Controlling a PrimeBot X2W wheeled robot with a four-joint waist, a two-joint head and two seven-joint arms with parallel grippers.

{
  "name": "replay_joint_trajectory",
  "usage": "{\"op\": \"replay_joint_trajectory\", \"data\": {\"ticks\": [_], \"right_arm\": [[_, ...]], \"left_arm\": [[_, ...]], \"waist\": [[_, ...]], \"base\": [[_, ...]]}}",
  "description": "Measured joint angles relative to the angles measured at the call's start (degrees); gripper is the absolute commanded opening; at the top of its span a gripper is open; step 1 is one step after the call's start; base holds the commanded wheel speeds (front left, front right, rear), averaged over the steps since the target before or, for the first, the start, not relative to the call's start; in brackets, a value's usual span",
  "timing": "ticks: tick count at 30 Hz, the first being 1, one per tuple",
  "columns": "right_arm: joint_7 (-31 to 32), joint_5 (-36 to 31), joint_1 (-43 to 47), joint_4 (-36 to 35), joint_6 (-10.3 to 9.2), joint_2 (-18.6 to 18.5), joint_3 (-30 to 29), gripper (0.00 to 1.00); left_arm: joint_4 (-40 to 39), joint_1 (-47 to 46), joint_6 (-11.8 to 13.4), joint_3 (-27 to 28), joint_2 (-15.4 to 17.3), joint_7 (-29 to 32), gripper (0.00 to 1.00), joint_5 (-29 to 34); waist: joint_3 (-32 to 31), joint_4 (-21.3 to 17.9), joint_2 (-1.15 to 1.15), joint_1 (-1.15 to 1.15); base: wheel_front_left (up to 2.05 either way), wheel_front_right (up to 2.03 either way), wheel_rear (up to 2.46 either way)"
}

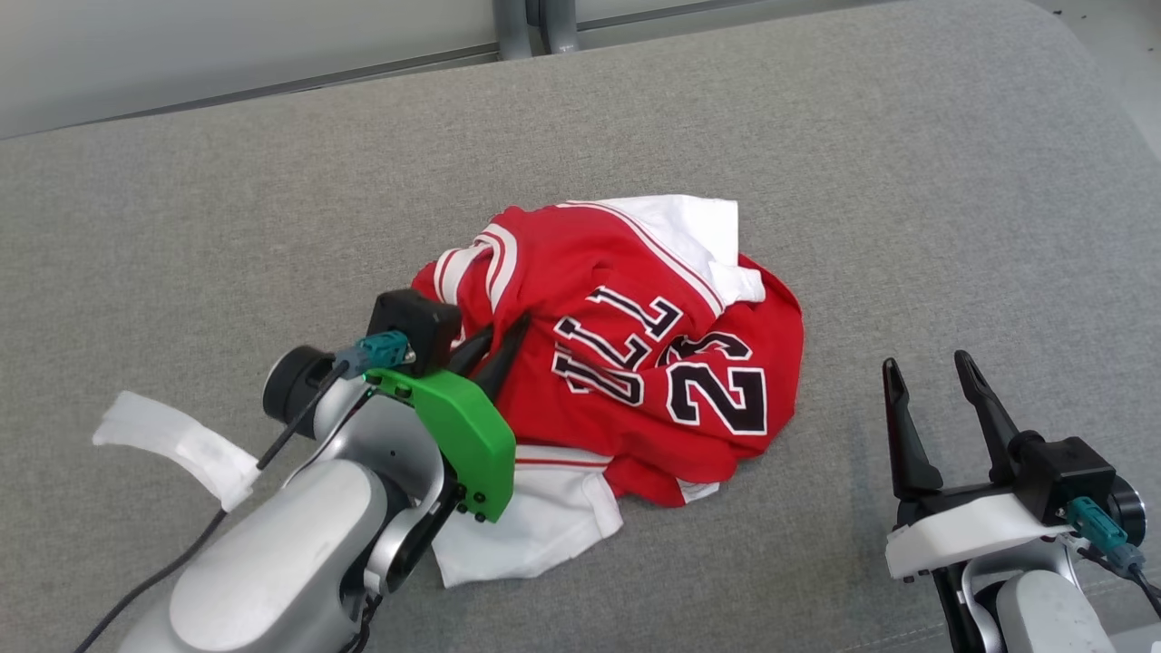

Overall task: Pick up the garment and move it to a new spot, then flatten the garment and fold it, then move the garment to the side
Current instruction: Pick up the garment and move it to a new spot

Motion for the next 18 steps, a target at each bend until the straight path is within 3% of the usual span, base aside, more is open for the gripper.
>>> {"op": "replay_joint_trajectory", "data": {"ticks": [9,14,18], "right_arm": [[0.00,0.00,0.29,0.74,0.00,0.01,0.03,1.00],[0.00,0.68,0.19,1.05,0.00,0.01,0.97,1.00],[0.00,1.22,0.27,1.30,0.00,0.01,1.15,1.00]], "left_arm": [[-16.23,-8.49,1.32,6.95,3.04,3.30,0.00,-1.76],[-14.93,-8.76,2.33,7.44,6.28,5.37,0.00,-1.37],[-10.65,-4.45,1.74,3.90,5.24,3.81,0.00,-0.58]], "waist": [[-1.11,1.73,0.00,0.00],[-1.68,1.64,0.00,0.00],[-1.64,1.09,0.00,0.00]], "base": [[0.00,0.00,0.00],[0.00,0.00,0.00],[0.00,0.00,0.00]]}}
